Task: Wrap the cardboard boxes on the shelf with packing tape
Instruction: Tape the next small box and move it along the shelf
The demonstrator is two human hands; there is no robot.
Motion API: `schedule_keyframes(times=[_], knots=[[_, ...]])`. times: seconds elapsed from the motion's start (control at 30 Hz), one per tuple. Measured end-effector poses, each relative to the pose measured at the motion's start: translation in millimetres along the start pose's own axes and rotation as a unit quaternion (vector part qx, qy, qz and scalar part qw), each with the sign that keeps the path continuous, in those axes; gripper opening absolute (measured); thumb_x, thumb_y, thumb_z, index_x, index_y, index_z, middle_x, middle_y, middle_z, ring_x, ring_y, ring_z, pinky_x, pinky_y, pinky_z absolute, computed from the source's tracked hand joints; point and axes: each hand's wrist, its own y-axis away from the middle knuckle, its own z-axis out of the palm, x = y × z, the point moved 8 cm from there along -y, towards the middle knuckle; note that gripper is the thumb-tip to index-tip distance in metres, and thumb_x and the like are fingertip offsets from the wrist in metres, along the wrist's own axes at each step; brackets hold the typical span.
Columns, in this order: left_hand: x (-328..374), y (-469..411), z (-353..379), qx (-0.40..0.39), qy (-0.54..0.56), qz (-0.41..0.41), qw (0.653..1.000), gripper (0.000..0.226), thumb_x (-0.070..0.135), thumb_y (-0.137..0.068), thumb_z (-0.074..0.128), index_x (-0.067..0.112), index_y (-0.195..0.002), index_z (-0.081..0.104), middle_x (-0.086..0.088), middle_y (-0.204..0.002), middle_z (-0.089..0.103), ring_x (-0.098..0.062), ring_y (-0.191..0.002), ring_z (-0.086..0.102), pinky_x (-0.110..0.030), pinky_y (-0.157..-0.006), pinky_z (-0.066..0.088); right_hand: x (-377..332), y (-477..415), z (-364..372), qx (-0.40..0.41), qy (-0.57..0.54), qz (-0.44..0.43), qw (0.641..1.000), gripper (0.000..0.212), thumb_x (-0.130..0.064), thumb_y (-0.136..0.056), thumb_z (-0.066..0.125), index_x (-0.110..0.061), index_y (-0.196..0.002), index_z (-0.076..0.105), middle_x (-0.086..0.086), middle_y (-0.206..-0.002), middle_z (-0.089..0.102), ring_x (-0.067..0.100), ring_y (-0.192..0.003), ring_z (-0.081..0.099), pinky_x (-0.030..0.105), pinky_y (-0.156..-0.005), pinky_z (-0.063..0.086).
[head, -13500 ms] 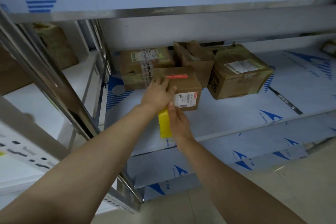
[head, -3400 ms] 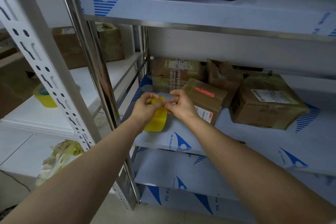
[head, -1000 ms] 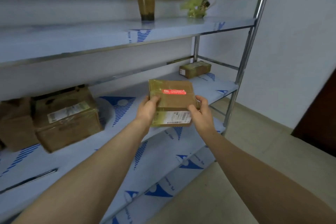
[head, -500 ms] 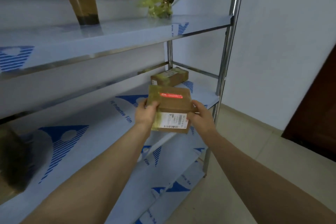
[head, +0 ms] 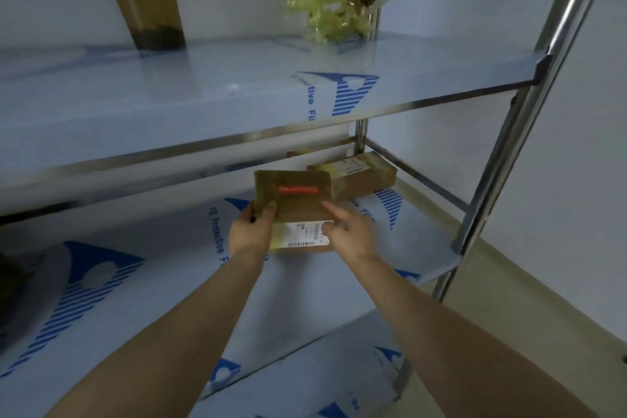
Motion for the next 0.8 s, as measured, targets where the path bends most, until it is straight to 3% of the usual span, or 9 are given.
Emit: schedule_keyframes(times=[0.1,0.17,0.23,0.4,0.47,0.57,0.63,0.7,0.8], knots=[[-5,-18,5,0.065,-0.025,0.000,0.998,0.053,0.055,-0.079,0.060,0.015,-0.113,0.065,-0.010,-0.103,0.066,-0.031,-0.094,0.062,-0.040,-0.086,0.051,3,-42,12,-0.075,-0.004,-0.017,0.997,0.054,-0.017,-0.088,0.055,-0.030,-0.140,0.047,0.000,-0.142,0.044,0.018,-0.121,0.050,0.034,-0.108,0.038],[-3,-26,13,0.103,-0.033,-0.005,0.994,0.041,0.042,-0.089,0.060,0.011,-0.116,0.065,-0.012,-0.103,0.068,-0.030,-0.093,0.062,-0.035,-0.077,0.049,5,-69,19,-0.119,-0.003,-0.030,0.992,0.057,-0.017,-0.088,0.055,-0.030,-0.142,0.044,0.001,-0.144,0.040,0.016,-0.114,0.052,0.032,-0.108,0.037],[-1,-30,21,0.144,-0.047,-0.016,0.988,0.034,0.032,-0.092,0.057,0.011,-0.117,0.064,-0.012,-0.106,0.068,-0.027,-0.088,0.060,-0.030,-0.073,0.044,8,-93,24,-0.164,0.010,-0.046,0.985,0.061,-0.019,-0.086,0.057,-0.031,-0.143,0.041,0.004,-0.146,0.040,0.020,-0.121,0.050,0.036,-0.110,0.036],[1,-36,34,0.231,-0.078,-0.054,0.968,0.035,0.023,-0.092,0.055,0.012,-0.125,0.059,-0.009,-0.117,0.065,-0.031,-0.111,0.056,-0.032,-0.089,0.043,19,-128,33,-0.256,0.027,-0.074,0.963,0.065,-0.019,-0.088,0.056,-0.028,-0.148,0.032,0.003,-0.154,0.027,0.025,-0.138,0.033,0.032,-0.114,0.027],[2,-41,42,0.239,-0.056,-0.058,0.968,0.029,0.013,-0.092,0.054,0.010,-0.119,0.062,-0.010,-0.113,0.065,-0.030,-0.104,0.059,-0.029,-0.082,0.043,22,-137,35,-0.280,0.040,-0.086,0.955,0.067,-0.018,-0.089,0.056,-0.025,-0.150,0.029,0.005,-0.152,0.026,0.024,-0.137,0.033,0.027,-0.109,0.027],[3,-49,52,0.228,-0.065,-0.065,0.969,0.018,0.005,-0.088,0.051,0.012,-0.101,0.062,-0.007,-0.088,0.063,-0.026,-0.082,0.053,-0.029,-0.064,0.038,23,-150,37,-0.296,0.029,-0.094,0.950,0.068,-0.015,-0.088,0.056,-0.023,-0.150,0.028,0.005,-0.150,0.026,0.021,-0.132,0.039,0.024,-0.104,0.032],[1,-58,59,0.214,-0.062,-0.075,0.972,0.030,0.004,-0.086,0.051,0.008,-0.114,0.061,-0.012,-0.100,0.064,-0.028,-0.088,0.057,-0.035,-0.071,0.043,23,-158,34,-0.297,0.020,-0.096,0.950,0.070,-0.016,-0.087,0.057,-0.024,-0.150,0.028,0.002,-0.152,0.024,0.020,-0.133,0.039,0.026,-0.106,0.033],[0,-67,68,0.195,-0.062,-0.088,0.975,0.045,0.003,-0.086,0.052,0.007,-0.131,0.052,-0.016,-0.121,0.061,-0.034,-0.108,0.057,-0.041,-0.088,0.047,26,-168,31,-0.293,0.009,-0.092,0.952,0.071,-0.018,-0.086,0.057,-0.025,-0.150,0.028,0.001,-0.153,0.026,0.020,-0.132,0.041,0.031,-0.107,0.036],[0,-79,84,0.164,-0.021,-0.098,0.981,0.065,-0.002,-0.088,0.054,0.009,-0.148,0.031,-0.012,-0.139,0.049,-0.030,-0.125,0.048,-0.035,-0.099,0.041,25,-184,28,-0.294,0.002,-0.088,0.952,0.071,-0.017,-0.086,0.057,-0.024,-0.150,0.027,0.001,-0.153,0.025,0.021,-0.133,0.038,0.031,-0.106,0.036]])
